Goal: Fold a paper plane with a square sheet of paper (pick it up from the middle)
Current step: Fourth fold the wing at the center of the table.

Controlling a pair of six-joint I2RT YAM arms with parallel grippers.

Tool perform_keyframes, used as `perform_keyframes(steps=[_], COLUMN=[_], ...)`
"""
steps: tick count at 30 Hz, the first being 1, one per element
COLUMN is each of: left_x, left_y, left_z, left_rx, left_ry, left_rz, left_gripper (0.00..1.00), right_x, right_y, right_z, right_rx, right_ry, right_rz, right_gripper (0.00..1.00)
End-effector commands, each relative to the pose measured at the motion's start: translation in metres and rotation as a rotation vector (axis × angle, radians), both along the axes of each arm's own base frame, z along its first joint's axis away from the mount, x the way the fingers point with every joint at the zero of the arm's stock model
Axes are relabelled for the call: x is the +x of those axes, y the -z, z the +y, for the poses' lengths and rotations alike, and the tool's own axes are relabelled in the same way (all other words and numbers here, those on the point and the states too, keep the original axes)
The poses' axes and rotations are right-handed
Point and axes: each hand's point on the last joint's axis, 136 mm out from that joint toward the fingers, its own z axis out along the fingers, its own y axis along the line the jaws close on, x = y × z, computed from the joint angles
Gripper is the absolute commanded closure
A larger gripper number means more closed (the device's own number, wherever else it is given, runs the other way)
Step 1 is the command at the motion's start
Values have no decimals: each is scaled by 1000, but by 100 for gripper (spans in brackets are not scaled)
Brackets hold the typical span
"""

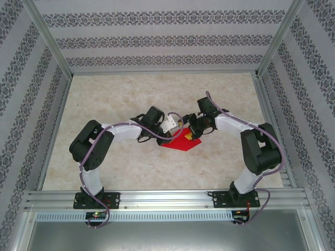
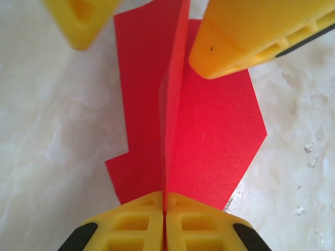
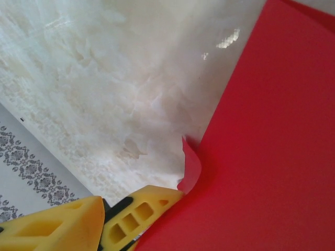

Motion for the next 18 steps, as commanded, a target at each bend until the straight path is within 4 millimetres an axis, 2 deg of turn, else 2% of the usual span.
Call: perform_keyframes(steps=[1, 6, 11, 14, 18], left_x=[4, 1, -4, -3, -1], left_y=[-11, -12, -12, -13, -17], left_z=[-5, -7, -8, -8, -9], left_rx=[-16, -39, -89, -115, -156], left_ry=[-18, -28, -33, -45, -53], left_rz=[-59, -55, -63, -82, -113], left_gripper=[89, 84, 75, 74, 74], right_x=[-3, -11, -12, -12, -11], right_y=[-5, -1, 0, -1, -2], right_z=[9, 8, 7, 4, -3], right_rx=[19, 10, 7, 2, 2], right_ry=[-7, -2, -5, -1, 14], right_rz=[30, 59, 56, 53, 51], right_gripper=[35, 44, 66, 76, 78])
